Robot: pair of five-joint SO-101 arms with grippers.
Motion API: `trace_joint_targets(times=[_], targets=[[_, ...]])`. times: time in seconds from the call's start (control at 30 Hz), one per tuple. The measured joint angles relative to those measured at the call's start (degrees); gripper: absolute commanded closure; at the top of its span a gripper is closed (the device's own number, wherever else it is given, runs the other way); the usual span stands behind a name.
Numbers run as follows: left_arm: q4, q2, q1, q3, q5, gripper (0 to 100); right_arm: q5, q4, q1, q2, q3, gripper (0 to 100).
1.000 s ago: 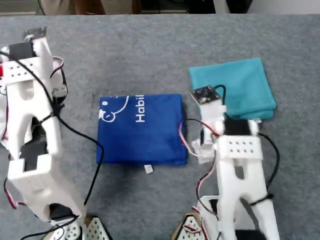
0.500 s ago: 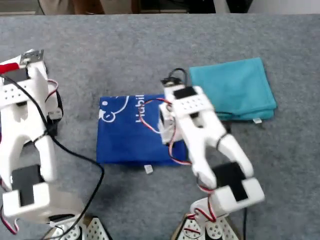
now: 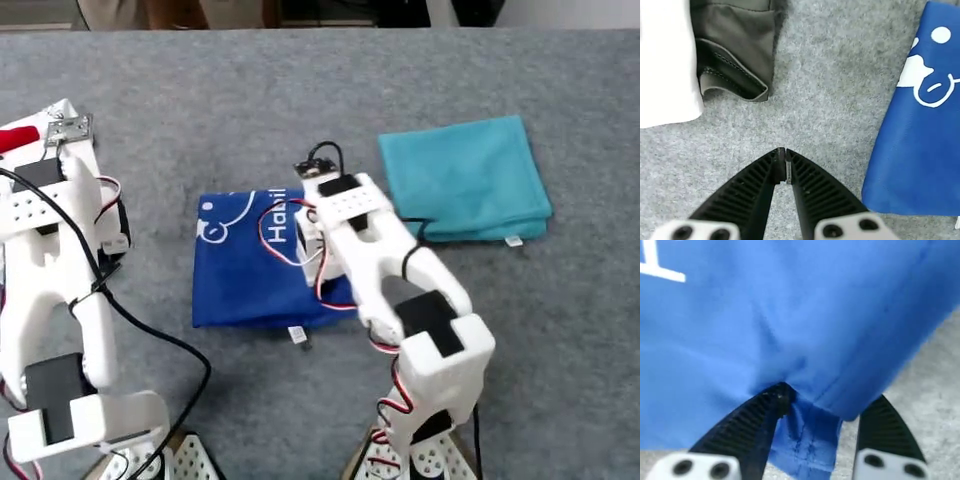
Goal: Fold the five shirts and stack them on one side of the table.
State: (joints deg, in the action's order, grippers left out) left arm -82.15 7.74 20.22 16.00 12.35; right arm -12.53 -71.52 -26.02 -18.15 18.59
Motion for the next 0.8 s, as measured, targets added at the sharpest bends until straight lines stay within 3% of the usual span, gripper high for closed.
trace_joint_targets(times=[0.17,0.6,0.8], targets=[[0.0,0.0,0.0,0.0,0.0,98,0.0,-0.1,-0.4,-1.9,-1.4,97.7],[0.0,0.0,0.0,0.4,-0.1,97,3.3,-1.8,1.9,-1.9,-1.6,99.7],[3.8,0.0,-5.7,0.4,-7.1,74,3.9,-1.8,3.5,-1.9,-1.7,99.7]])
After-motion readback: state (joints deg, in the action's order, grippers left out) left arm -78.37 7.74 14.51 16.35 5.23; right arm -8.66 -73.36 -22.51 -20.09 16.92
